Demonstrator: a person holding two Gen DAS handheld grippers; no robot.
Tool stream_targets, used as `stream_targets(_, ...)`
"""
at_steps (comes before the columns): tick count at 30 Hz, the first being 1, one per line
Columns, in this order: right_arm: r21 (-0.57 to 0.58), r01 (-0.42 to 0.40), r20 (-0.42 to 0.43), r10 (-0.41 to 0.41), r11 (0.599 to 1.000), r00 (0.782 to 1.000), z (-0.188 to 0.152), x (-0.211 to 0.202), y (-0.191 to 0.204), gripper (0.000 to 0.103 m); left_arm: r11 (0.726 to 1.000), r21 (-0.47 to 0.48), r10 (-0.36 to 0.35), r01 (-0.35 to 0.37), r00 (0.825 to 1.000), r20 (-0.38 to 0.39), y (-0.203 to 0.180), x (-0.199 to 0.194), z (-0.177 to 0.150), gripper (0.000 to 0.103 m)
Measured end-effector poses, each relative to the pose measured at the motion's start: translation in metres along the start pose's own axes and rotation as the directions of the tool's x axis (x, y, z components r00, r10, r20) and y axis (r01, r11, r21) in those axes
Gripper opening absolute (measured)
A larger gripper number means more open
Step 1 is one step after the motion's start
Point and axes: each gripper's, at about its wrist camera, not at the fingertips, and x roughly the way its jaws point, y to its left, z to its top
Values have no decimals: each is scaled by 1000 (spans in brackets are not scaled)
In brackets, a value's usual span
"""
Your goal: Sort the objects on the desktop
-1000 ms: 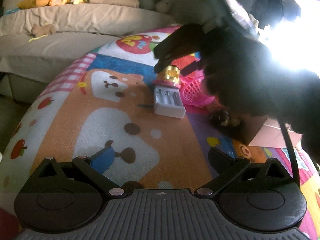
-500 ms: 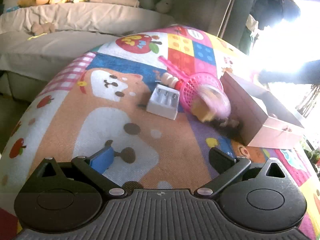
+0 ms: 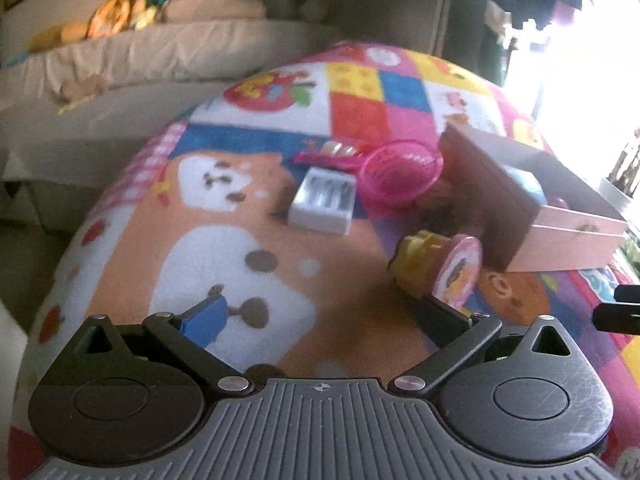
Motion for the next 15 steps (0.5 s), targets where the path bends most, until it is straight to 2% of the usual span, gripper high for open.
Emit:
stream_targets(4, 12, 42, -3, -42, 999, 999, -10, 4, -11, 103, 991, 58, -119, 118, 993, 20, -22, -11, 9, 103)
stream_targets(6, 19, 40, -28, -39, 999, 999, -13, 9, -15, 103, 985, 111, -135, 132, 991, 21, -38, -11, 11, 103)
stream_targets(10, -1, 19, -30, -19, 1000, 999, -14, 9, -13, 103, 977, 193, -92, 89, 996, 6, -61, 5, 15, 103)
stream_targets(15, -44, 27, -47, -29, 999, 998, -16, 10, -8, 103, 978, 204, -38, 41, 999, -18, -71, 20, 18, 103)
